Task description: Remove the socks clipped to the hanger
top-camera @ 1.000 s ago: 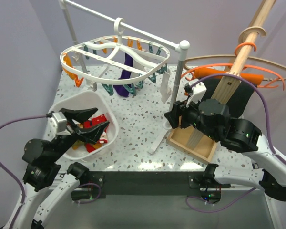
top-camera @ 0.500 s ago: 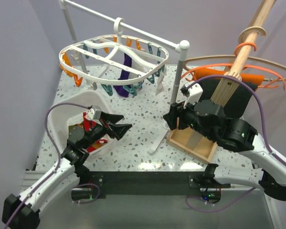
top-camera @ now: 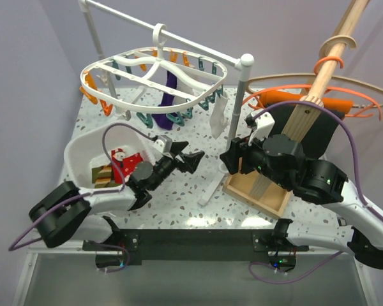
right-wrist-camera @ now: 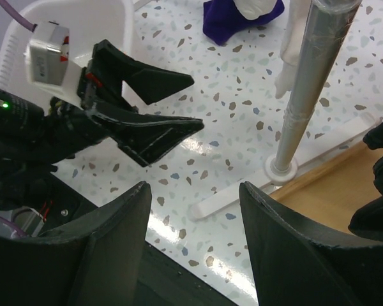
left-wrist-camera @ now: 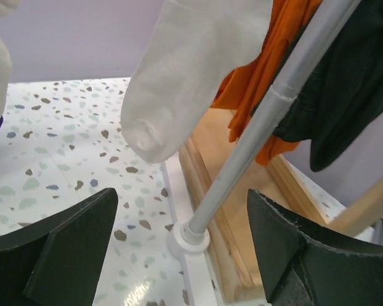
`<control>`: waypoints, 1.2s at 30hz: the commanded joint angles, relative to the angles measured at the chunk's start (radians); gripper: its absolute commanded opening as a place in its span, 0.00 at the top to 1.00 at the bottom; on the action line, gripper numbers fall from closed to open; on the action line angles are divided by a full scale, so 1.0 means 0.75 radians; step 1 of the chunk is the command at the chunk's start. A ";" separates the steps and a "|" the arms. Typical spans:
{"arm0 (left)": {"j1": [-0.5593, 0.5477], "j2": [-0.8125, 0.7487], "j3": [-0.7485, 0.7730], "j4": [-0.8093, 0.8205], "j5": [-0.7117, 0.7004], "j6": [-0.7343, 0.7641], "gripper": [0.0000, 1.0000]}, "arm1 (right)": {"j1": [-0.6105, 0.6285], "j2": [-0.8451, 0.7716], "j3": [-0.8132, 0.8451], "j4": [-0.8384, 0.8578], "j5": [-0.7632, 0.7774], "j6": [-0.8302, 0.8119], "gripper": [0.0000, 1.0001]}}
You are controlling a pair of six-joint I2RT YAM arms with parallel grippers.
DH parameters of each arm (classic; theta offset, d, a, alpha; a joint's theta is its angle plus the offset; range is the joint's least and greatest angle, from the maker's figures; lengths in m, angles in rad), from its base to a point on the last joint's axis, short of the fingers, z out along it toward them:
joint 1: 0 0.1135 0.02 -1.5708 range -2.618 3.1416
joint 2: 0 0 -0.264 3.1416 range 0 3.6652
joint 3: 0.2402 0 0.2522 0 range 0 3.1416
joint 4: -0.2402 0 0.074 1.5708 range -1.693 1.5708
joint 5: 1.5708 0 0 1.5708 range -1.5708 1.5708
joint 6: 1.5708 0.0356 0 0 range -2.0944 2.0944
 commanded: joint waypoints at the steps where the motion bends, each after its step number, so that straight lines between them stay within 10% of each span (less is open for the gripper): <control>1: -0.088 0.277 0.134 0.463 -0.220 0.229 0.12 | -0.004 0.008 0.049 -0.022 0.019 0.028 0.38; 10: -0.137 0.762 0.529 0.502 -0.568 0.489 0.09 | -0.004 0.012 0.077 -0.069 0.025 0.049 0.38; 25: -0.135 1.036 0.799 0.502 -0.558 0.546 0.15 | -0.004 0.014 0.086 -0.090 0.019 0.051 0.37; 29: -0.135 1.089 0.862 0.529 -0.548 0.691 0.33 | -0.004 0.030 0.092 -0.082 -0.003 0.055 0.37; 36: -0.129 1.047 0.895 0.511 -0.572 0.841 0.98 | -0.002 0.051 0.129 -0.113 0.001 0.067 0.37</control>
